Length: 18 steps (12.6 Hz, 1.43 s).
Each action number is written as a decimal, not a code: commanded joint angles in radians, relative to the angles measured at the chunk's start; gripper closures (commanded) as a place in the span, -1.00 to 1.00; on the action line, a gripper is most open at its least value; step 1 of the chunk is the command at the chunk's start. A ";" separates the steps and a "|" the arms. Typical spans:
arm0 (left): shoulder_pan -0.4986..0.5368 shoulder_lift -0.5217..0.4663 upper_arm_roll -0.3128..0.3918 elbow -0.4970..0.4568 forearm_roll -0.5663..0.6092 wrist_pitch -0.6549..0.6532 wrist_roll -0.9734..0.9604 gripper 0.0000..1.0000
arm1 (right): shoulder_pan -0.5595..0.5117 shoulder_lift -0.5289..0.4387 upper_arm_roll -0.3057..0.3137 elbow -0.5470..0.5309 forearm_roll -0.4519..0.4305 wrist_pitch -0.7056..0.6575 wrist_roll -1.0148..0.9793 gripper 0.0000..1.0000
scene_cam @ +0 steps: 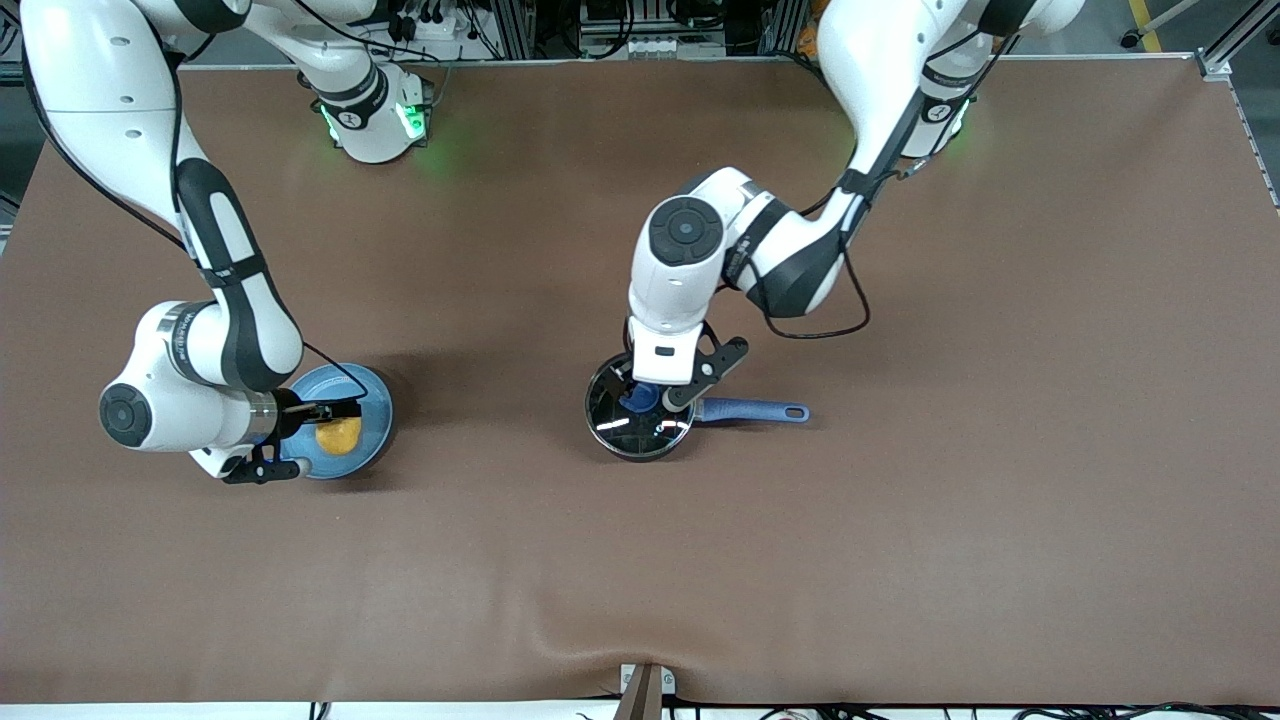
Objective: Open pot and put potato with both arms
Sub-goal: 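Reach the right gripper to the potato while the left gripper reaches the lid knob, then grasp the potato with the right gripper while the left gripper grasps the knob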
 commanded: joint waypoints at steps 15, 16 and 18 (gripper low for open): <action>-0.082 0.109 0.097 0.067 0.011 0.068 -0.333 -1.00 | 0.001 -0.001 0.016 0.038 0.028 -0.032 -0.047 1.00; -0.082 0.109 0.097 0.067 0.011 0.068 -0.335 -1.00 | -0.002 -0.001 0.016 0.082 0.030 -0.092 -0.061 1.00; -0.084 0.111 0.097 0.066 0.011 0.071 -0.335 -1.00 | 0.003 -0.009 0.022 0.134 0.031 -0.164 -0.068 1.00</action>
